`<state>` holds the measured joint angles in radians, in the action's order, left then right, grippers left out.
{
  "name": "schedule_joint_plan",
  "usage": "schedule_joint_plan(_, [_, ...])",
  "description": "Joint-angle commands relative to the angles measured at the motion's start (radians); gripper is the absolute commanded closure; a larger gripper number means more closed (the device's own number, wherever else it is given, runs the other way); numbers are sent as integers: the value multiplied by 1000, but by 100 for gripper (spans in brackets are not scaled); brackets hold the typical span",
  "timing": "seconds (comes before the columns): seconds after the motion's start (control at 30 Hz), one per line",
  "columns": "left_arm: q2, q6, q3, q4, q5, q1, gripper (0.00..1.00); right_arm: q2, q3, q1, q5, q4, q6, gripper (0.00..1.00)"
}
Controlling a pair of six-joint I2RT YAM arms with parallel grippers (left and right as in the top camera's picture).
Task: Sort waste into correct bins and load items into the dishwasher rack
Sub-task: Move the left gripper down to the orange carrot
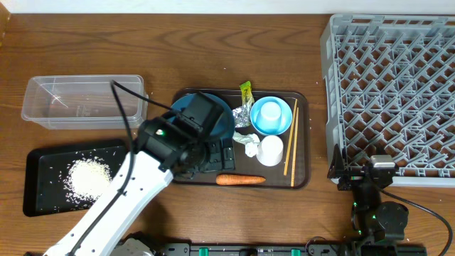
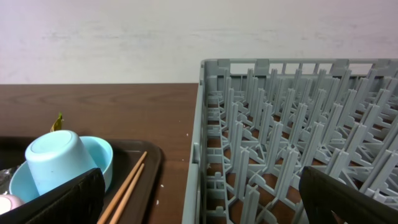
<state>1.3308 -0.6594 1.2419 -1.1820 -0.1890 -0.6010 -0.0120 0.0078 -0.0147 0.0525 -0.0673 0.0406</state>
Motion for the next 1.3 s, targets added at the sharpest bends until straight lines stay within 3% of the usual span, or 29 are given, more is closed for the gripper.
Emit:
schedule_joint_plan(0.0, [9,-163,-37,24,-35,-12,0,7,-2,0,1,-3,7,1])
schedule_joint_plan(0.43, [10,-528,-221,271,-4,-14,0,7,-2,0,1,-3,7,1])
schedule_joint_plan(1.0, [10,-534,-269,430,-85,-14,0,7,-2,0,1,-3,7,1])
schedule_joint_plan(1.27, [31,-755,-273,436,-31,-77,0,7,-2,0,1,-3,7,1])
